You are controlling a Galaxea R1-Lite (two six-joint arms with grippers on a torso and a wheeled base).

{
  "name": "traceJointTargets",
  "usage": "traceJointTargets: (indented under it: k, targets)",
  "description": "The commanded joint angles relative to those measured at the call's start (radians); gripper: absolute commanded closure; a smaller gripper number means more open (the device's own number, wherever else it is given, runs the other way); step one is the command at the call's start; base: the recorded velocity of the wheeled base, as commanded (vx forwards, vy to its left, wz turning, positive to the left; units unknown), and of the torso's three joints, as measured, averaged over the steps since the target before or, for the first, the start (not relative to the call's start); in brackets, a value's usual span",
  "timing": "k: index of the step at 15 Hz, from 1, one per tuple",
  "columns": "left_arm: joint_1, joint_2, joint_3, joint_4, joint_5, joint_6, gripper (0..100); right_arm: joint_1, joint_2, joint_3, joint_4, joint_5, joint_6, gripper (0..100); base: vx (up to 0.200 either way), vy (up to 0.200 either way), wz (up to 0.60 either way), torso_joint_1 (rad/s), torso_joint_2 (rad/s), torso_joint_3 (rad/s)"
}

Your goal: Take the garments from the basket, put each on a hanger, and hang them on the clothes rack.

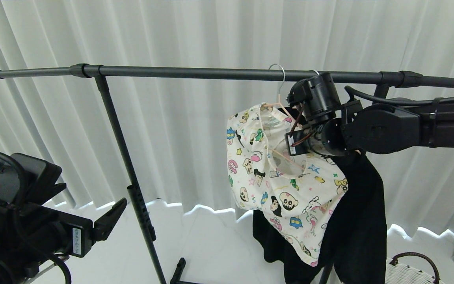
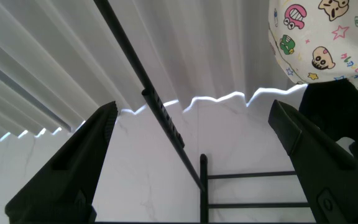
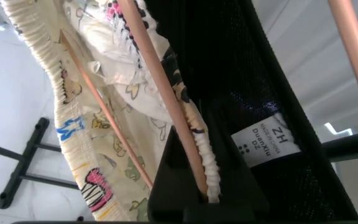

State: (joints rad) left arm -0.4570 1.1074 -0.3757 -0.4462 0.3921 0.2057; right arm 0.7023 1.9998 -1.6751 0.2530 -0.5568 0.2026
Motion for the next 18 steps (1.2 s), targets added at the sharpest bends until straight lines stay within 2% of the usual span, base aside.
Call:
traceJointTargets:
  k: [1, 4, 5, 11, 13, 17, 18]
  targets:
    - [0.000, 0.002, 0.000, 0.000, 0.001, 0.000, 0, 0.000, -0.003, 0.000, 0.000, 0.000, 0.000, 100, 0.000, 0.000, 0.00, 0.000, 0.00, 0.000]
    - [0.000, 0.002, 0.000, 0.000, 0.001, 0.000, 0, 0.002, -0.006, 0.000, 0.002, 0.000, 0.001, 100, 0.000, 0.000, 0.00, 0.000, 0.00, 0.000]
    - [0.000, 0.002, 0.000, 0.000, 0.001, 0.000, 0, 0.002, -0.007, 0.000, 0.002, 0.000, 0.001, 0, 0.000, 0.000, 0.00, 0.000, 0.00, 0.000]
    - [0.004, -0.001, 0.000, 0.000, 0.001, -0.005, 0, 0.000, -0.073, -0.052, 0.006, 0.000, 0.008, 0, 0.000, 0.000, 0.00, 0.000, 0.00, 0.000]
    - [0.018, 0.000, 0.000, 0.000, 0.002, -0.005, 0, -0.004, -0.148, -0.055, 0.071, 0.002, 0.015, 0, 0.000, 0.000, 0.00, 0.000, 0.00, 0.000]
    - [0.077, 0.000, 0.000, 0.000, 0.002, -0.005, 0, -0.004, -0.262, -0.104, 0.112, 0.005, 0.021, 0, 0.000, 0.000, 0.00, 0.000, 0.00, 0.000]
    - [0.078, 0.000, 0.000, 0.000, 0.002, -0.005, 0, -0.004, -0.297, -0.123, 0.163, 0.009, 0.021, 0, 0.000, 0.000, 0.00, 0.000, 0.00, 0.000]
